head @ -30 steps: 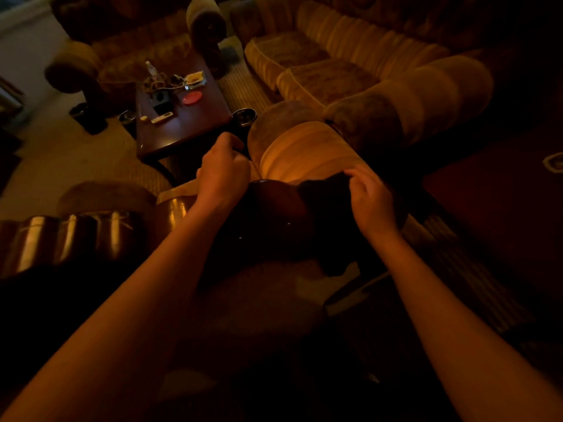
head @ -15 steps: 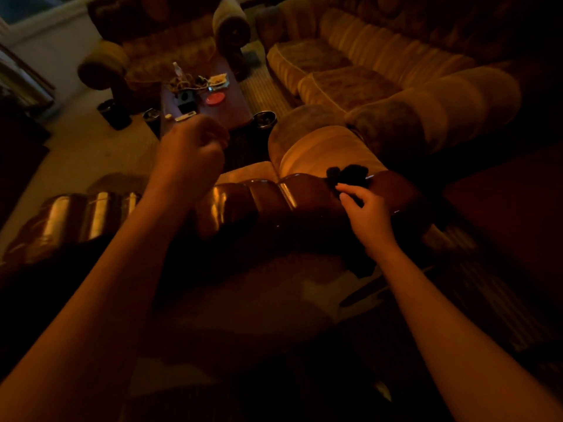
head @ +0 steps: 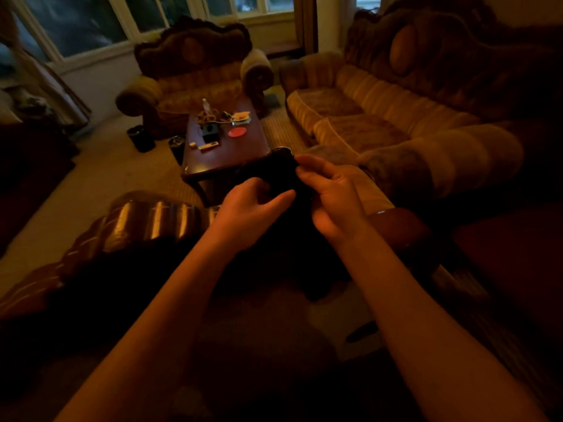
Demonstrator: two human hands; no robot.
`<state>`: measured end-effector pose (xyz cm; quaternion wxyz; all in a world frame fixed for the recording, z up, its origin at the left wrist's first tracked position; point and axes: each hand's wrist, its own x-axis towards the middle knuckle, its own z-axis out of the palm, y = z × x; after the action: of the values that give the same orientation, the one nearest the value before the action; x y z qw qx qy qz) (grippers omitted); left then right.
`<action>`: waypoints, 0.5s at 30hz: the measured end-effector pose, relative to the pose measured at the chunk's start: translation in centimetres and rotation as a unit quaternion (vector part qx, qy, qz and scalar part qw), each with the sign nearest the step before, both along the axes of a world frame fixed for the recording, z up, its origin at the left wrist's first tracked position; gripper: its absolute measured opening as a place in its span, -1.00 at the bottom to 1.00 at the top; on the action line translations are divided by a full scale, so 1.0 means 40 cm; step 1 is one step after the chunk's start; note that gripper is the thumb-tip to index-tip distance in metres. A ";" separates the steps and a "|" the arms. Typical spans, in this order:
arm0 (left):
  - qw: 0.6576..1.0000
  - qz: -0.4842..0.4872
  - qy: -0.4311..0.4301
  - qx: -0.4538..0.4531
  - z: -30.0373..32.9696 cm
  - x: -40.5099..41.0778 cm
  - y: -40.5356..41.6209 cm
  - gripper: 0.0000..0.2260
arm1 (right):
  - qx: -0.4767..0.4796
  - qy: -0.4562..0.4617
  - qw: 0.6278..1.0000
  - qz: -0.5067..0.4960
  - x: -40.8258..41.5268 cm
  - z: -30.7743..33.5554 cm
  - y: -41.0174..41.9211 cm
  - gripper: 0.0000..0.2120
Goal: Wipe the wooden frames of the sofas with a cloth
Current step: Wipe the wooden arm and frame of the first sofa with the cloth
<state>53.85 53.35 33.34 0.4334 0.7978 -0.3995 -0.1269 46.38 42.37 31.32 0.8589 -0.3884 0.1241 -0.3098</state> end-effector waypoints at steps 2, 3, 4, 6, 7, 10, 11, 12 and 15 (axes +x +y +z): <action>0.994 0.004 0.104 -0.034 0.014 -0.001 0.015 -0.64 | 0.035 -0.044 0.998 0.015 0.009 0.026 0.006 -0.77; 0.988 -0.005 0.151 -0.038 0.021 -0.004 0.024 -0.70 | 0.045 -0.060 0.997 0.022 0.012 0.037 0.008 -0.78; 0.982 -0.019 0.187 -0.033 0.029 -0.010 0.034 -0.79 | 0.047 -0.070 0.996 0.027 0.015 0.046 0.009 -0.79; 0.971 -0.036 0.234 -0.034 0.037 -0.013 0.045 -0.86 | 0.035 -0.073 0.996 0.037 0.018 0.060 0.014 -0.80; 0.969 -0.033 0.243 -0.038 0.038 -0.013 0.048 -0.87 | 0.031 -0.071 0.996 0.041 0.019 0.065 0.016 -0.81; 0.962 0.006 0.267 -0.051 0.047 -0.013 0.051 -0.94 | 0.017 -0.056 0.998 0.033 0.017 0.068 0.013 -0.82; 0.957 0.021 0.282 -0.066 0.052 -0.013 0.052 -0.96 | 0.000 -0.040 0.999 0.022 0.018 0.064 0.008 -0.82; 0.952 0.033 0.294 -0.082 0.059 -0.010 0.054 -0.95 | -0.025 -0.018 1.000 0.008 0.019 0.056 0.001 -0.83; 0.949 0.068 0.292 -0.097 0.079 -0.002 0.056 -0.93 | -0.111 0.076 0.990 -0.045 0.012 0.036 -0.016 -0.86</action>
<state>53.75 55.60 36.51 0.6138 0.7053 -0.2109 -0.2852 46.85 41.75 32.76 0.7840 -0.4972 0.1710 -0.3299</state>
